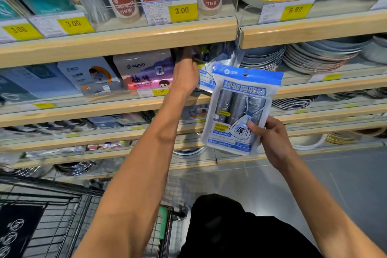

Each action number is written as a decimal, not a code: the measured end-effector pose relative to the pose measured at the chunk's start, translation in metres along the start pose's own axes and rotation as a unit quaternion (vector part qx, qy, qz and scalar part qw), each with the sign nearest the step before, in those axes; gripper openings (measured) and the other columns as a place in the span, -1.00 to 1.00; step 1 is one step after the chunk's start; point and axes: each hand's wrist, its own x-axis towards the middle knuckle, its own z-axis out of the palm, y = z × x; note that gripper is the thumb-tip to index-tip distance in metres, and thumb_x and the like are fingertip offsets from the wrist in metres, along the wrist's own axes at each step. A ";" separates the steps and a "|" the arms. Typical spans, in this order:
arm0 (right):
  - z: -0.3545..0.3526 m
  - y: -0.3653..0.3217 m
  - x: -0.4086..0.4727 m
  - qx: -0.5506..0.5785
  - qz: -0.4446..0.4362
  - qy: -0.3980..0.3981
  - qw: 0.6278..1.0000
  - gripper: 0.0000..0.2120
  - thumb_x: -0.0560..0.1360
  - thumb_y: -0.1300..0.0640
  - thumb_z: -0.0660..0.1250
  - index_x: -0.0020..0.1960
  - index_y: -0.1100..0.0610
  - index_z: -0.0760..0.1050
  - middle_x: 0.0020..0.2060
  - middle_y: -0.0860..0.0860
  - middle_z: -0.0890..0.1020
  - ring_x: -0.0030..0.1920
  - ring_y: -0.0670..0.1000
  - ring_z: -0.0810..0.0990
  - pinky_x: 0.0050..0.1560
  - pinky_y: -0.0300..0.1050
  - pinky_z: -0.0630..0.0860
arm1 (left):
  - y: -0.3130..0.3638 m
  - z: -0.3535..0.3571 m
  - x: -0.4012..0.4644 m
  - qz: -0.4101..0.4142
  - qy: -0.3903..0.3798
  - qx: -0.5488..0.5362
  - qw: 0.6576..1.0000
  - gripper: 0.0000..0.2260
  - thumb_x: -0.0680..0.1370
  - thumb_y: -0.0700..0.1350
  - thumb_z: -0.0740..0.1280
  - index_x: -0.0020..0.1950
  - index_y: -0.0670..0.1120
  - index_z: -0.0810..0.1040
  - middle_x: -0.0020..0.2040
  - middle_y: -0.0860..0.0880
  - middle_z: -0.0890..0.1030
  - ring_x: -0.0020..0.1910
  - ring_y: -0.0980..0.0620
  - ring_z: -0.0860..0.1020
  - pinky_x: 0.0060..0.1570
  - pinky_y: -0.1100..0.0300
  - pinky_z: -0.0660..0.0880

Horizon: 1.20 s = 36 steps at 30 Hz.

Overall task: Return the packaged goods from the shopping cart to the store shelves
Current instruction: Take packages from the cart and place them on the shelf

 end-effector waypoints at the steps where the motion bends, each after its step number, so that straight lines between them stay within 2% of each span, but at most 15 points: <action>1: 0.002 -0.001 0.004 -0.003 -0.006 -0.002 1.000 -0.87 0.49 0.29 0.39 0.00 0.18 0.65 -0.15 0.03 0.75 -0.12 0.03 0.72 -0.12 -0.09 0.61 | 0.002 -0.001 0.003 0.002 -0.007 0.012 1.000 -0.60 0.58 -0.32 0.13 0.44 -0.20 0.34 0.13 -0.37 0.56 0.06 -0.36 0.53 0.01 -0.05 0.42; 4: 0.015 -0.009 0.022 -0.003 -0.014 -0.027 1.000 -0.85 0.53 0.31 0.34 0.05 0.19 0.63 -0.14 0.01 0.75 -0.10 0.01 0.72 -0.15 -0.17 0.61 | 0.007 -0.005 0.009 -0.019 -0.008 0.026 0.999 -0.56 0.53 -0.34 0.17 0.43 -0.24 0.37 0.31 -0.36 0.46 0.20 -0.38 0.47 0.14 -0.03 0.36; 6: 0.028 -0.015 0.038 0.009 -0.017 -0.035 0.999 -0.83 0.55 0.29 0.32 0.11 0.22 0.61 -0.07 0.06 0.74 -0.03 0.05 0.71 -0.07 -0.11 0.62 | 0.010 -0.006 0.007 -0.018 -0.031 0.038 0.999 -0.57 0.54 -0.32 0.18 0.42 -0.23 0.39 0.32 -0.35 0.46 0.22 -0.36 0.47 0.14 -0.01 0.37; 9: 0.042 -0.018 0.055 0.023 -0.016 -0.020 0.999 -0.82 0.55 0.30 0.33 0.13 0.21 0.61 0.01 0.13 0.72 0.06 0.13 0.69 0.10 0.05 0.60 | 0.014 -0.012 0.003 -0.068 -0.101 0.001 0.993 -0.77 0.60 -0.17 0.17 0.13 -0.25 0.54 0.11 -0.35 0.59 0.06 -0.26 0.57 0.03 0.02 0.49; 11: 0.044 -0.018 0.057 0.017 -0.018 -0.014 1.000 -0.80 0.54 0.32 0.33 0.14 0.22 0.60 0.01 0.13 0.71 0.04 0.11 0.69 0.07 0.02 0.60 | 0.007 -0.020 0.007 -0.110 -0.152 -0.058 0.981 -0.76 0.53 0.02 0.28 -0.07 -0.16 0.54 -0.05 -0.16 0.63 -0.07 -0.08 0.58 -0.03 0.12 0.50; 13: 0.042 -0.018 0.056 0.009 -0.026 -0.008 1.000 -0.78 0.54 0.34 0.32 0.18 0.27 0.58 0.02 0.16 0.70 0.03 0.10 0.69 0.04 -0.02 0.61 | -0.023 -0.019 0.020 -0.106 -0.202 -0.061 0.972 -0.58 0.33 0.12 0.44 0.04 -0.13 0.56 0.03 -0.04 0.68 0.00 -0.03 0.64 0.11 0.03 0.56; 15: 0.041 -0.022 0.059 -0.001 -0.034 -0.013 0.999 -0.80 0.54 0.35 0.31 0.14 0.27 0.59 -0.03 0.14 0.71 -0.01 0.09 0.69 0.04 0.00 0.61 | -0.060 -0.015 0.026 -0.076 -0.227 -0.030 0.970 -0.40 0.18 0.07 0.55 0.18 0.00 0.52 0.13 0.01 0.67 0.11 -0.01 0.65 0.17 -0.10 0.57; 19: 0.050 -0.043 0.071 -0.068 -0.055 -0.048 0.995 -0.86 0.52 0.32 0.36 0.06 0.24 0.62 -0.07 0.18 0.71 -0.03 0.14 0.70 0.05 0.09 0.64 | -0.044 -0.035 -0.011 -0.075 -0.111 -0.092 0.987 -0.53 0.23 -0.21 0.54 0.11 -0.06 0.53 0.02 -0.01 0.68 0.03 -0.02 0.66 0.09 -0.10 0.60; 22: 0.059 -0.062 0.082 -0.095 -0.074 -0.093 0.988 -0.88 0.53 0.33 0.35 0.05 0.30 0.59 -0.10 0.16 0.68 -0.08 0.05 0.68 -0.02 -0.02 0.63 | -0.032 -0.038 -0.019 -0.102 -0.007 -0.196 0.975 -0.65 0.36 -0.37 0.47 -0.10 0.01 0.45 -0.18 0.04 0.60 -0.16 0.03 0.60 -0.03 -0.02 0.60; 25: 0.049 -0.058 0.076 -0.080 -0.069 -0.126 0.986 -0.87 0.53 0.29 0.35 0.02 0.37 0.57 -0.10 0.17 0.65 -0.06 0.05 0.65 -0.02 -0.07 0.58 | -0.030 -0.040 -0.018 -0.136 0.094 -0.277 0.946 -0.62 0.42 -0.29 0.49 -0.13 0.04 0.32 -0.19 0.04 0.45 -0.14 0.02 0.53 -0.03 0.02 0.58; 27: 0.031 -0.039 0.062 -0.055 -0.046 -0.121 0.990 -0.85 0.53 0.29 0.35 0.08 0.28 0.61 0.01 0.21 0.68 0.01 0.12 0.67 0.05 -0.01 0.61 | -0.032 -0.040 -0.016 -0.145 0.124 -0.293 0.937 -0.61 0.41 -0.22 0.51 -0.15 0.04 0.29 -0.14 -0.02 0.43 -0.09 -0.04 0.55 0.04 -0.10 0.61; 31: 0.003 -0.001 0.036 -0.029 0.020 -0.095 0.995 -0.82 0.54 0.33 0.31 0.12 0.29 0.59 -0.05 0.15 0.72 -0.07 0.09 0.70 -0.11 -0.07 0.60 | -0.026 -0.025 -0.009 -0.156 0.178 -0.255 0.938 -0.57 0.45 -0.22 0.50 -0.23 0.00 0.21 -0.24 0.03 0.32 -0.22 0.03 0.40 -0.16 -0.02 0.53; 33: -0.001 0.008 0.030 -0.021 0.030 -0.082 0.996 -0.77 0.51 0.32 0.33 0.15 0.32 0.57 -0.04 0.16 0.71 -0.08 0.08 0.69 -0.09 -0.03 0.60 | -0.021 -0.016 -0.004 -0.141 0.189 -0.193 0.952 -0.59 0.46 -0.21 0.49 -0.27 -0.02 0.23 -0.27 0.04 0.31 -0.26 0.07 0.35 -0.30 0.28 0.40; 35: -0.004 0.012 0.027 0.007 0.033 -0.080 0.996 -0.63 0.41 0.18 0.43 0.18 0.29 0.57 0.05 0.22 0.69 0.00 0.14 0.69 0.02 0.08 0.63 | -0.017 -0.014 -0.001 -0.090 0.185 -0.109 0.973 -0.74 0.45 -0.21 0.50 -0.24 -0.14 0.41 -0.25 0.01 0.46 -0.27 0.10 0.43 -0.33 0.44 0.39; 36: -0.004 0.012 0.026 0.021 0.030 -0.080 0.996 -0.54 0.33 0.10 0.48 0.18 0.26 0.58 0.09 0.23 0.68 0.06 0.18 0.68 0.08 0.13 0.61 | -0.019 -0.015 0.002 -0.058 0.174 -0.071 0.980 -0.81 0.43 -0.19 0.51 -0.16 -0.21 0.52 -0.20 -0.05 0.57 -0.23 0.05 0.52 -0.24 0.35 0.50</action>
